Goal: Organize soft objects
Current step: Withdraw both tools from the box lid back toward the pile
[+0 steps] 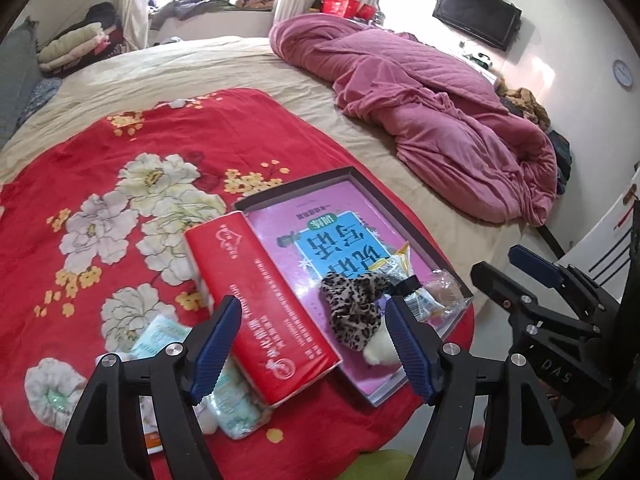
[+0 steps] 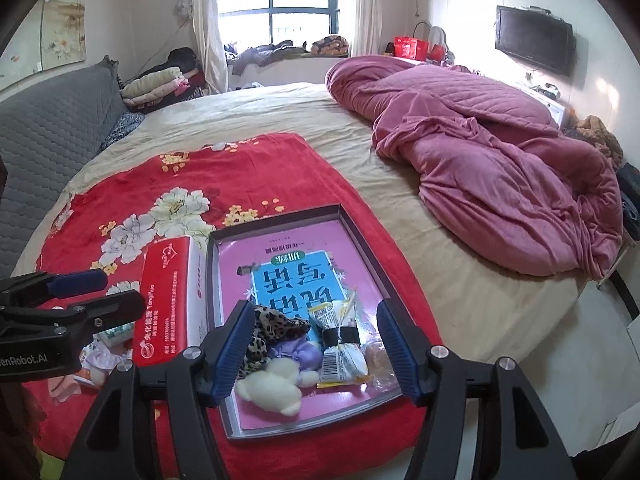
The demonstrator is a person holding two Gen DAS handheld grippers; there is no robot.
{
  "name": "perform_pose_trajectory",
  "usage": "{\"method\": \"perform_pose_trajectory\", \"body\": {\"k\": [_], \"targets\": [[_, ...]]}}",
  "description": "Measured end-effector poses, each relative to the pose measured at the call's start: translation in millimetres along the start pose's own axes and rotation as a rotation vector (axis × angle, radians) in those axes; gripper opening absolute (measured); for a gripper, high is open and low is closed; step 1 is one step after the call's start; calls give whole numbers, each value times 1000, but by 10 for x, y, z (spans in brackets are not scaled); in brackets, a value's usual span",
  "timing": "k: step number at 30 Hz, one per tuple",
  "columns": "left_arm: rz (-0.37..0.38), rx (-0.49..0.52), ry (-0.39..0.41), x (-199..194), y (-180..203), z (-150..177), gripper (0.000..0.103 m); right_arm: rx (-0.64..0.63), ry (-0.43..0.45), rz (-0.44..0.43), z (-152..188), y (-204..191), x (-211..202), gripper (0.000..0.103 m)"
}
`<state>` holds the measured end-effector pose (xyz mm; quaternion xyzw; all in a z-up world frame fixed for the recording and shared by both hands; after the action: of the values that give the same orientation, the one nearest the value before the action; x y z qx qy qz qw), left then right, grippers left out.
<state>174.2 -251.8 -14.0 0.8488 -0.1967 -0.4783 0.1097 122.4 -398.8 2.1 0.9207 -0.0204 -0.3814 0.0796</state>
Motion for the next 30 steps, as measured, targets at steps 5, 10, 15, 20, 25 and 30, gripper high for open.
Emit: {"method": "perform_pose_trajectory", "body": {"k": [5,10,15,20,25,30], "targets": [[-16,-9,41,-197,-127,-22,77,-2,30,-8,-99,-78,-117,63],[-21,-27,67,-386,-288,-52,77,-23,56,-32,-234,-248,-209,63],[-25,-45,88,-560,-420,-77,77,-29,79,-73,-351,-443,-279,63],[-44,-63,119,-769,-593,-88,77,-40,95,-64,-441,-582,-381,63],[-73,-87,173,-1054,-873,-103,78,-67,119,-91,-536,-819,-507,63],[-89,-136,190,-1253,-1190,-102,78,-76,132,-131,-609,-1069,-564,63]]}}
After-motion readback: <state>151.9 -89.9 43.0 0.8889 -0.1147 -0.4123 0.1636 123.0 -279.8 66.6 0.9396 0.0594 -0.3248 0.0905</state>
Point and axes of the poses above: each gripper's, at about its wrist camera, not at the fingertips, and x roughly the way its jaws point, y to its right, z to its underside, the point moved 9 cm from there along x, roughly the way its jaws point, and after that the axes turned 14 degrees about -x, right-handed, at the moved point
